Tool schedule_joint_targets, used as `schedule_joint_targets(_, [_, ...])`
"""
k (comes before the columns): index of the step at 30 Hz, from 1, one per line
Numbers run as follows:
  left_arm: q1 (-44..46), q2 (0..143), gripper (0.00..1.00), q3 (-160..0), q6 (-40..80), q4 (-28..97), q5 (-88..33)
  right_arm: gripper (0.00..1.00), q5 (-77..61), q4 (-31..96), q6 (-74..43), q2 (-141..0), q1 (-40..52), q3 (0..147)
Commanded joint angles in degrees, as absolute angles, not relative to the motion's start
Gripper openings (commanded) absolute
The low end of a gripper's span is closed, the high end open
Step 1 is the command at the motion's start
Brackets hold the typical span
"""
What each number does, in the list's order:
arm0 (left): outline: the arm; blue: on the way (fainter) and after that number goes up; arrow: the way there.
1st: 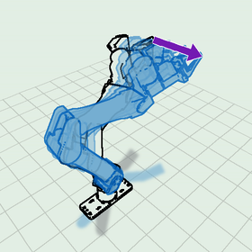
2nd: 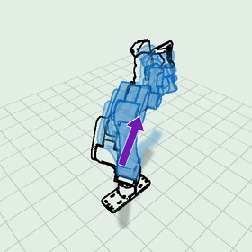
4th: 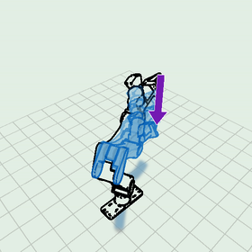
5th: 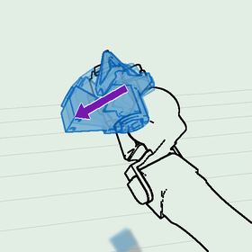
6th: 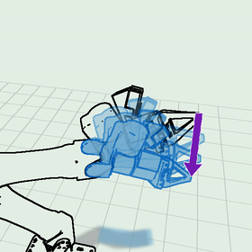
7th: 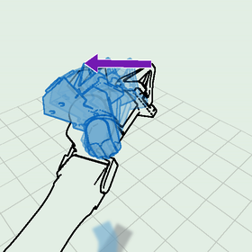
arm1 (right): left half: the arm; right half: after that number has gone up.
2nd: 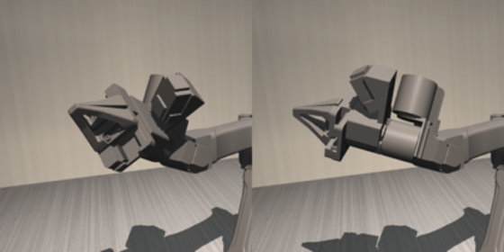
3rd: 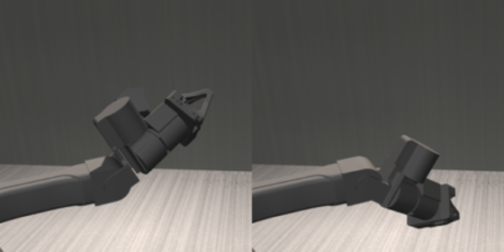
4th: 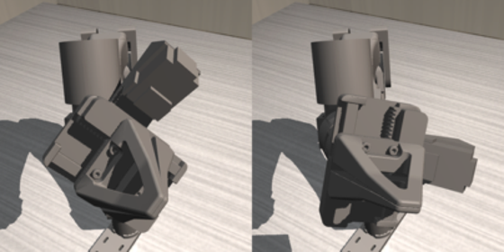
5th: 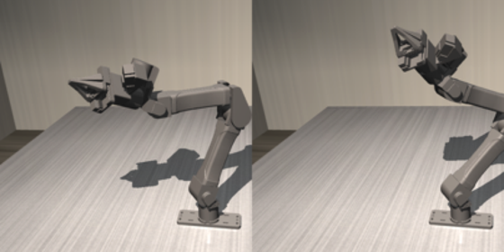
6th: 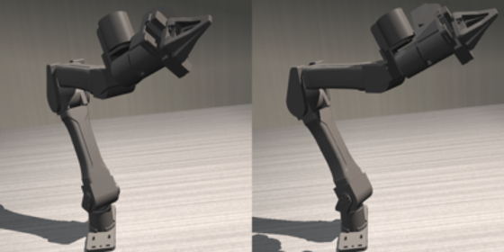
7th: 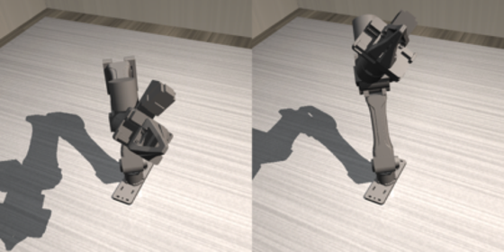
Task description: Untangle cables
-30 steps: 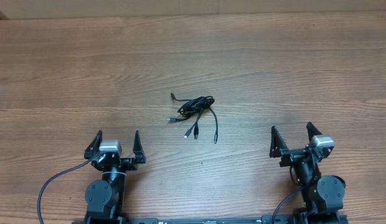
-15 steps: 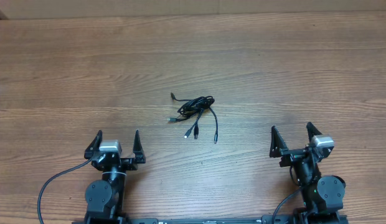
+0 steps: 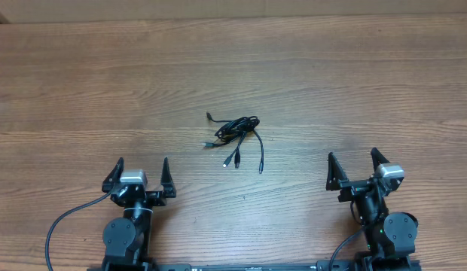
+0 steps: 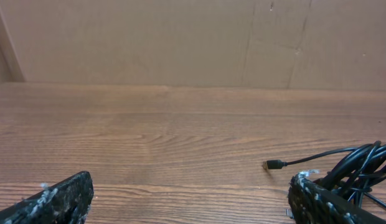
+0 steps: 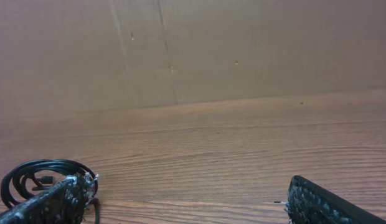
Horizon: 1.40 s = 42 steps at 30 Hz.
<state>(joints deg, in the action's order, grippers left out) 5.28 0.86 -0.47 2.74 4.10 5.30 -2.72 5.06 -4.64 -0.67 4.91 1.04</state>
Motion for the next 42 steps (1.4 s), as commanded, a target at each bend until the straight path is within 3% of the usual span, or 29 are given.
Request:
schedule_joint_targets(1, [5.7,0.3,0.99,-0.3,1.5,4.1,4.9,1.00,-2.4,4.6,-4.4,-0.2,4.9,0.4])
schedule_joint_targets(42, [5.7,0.3,0.99,-0.3,1.3,3.9,6.1,1.00,-2.4,4.6,-4.4,-0.2,4.9,0.4])
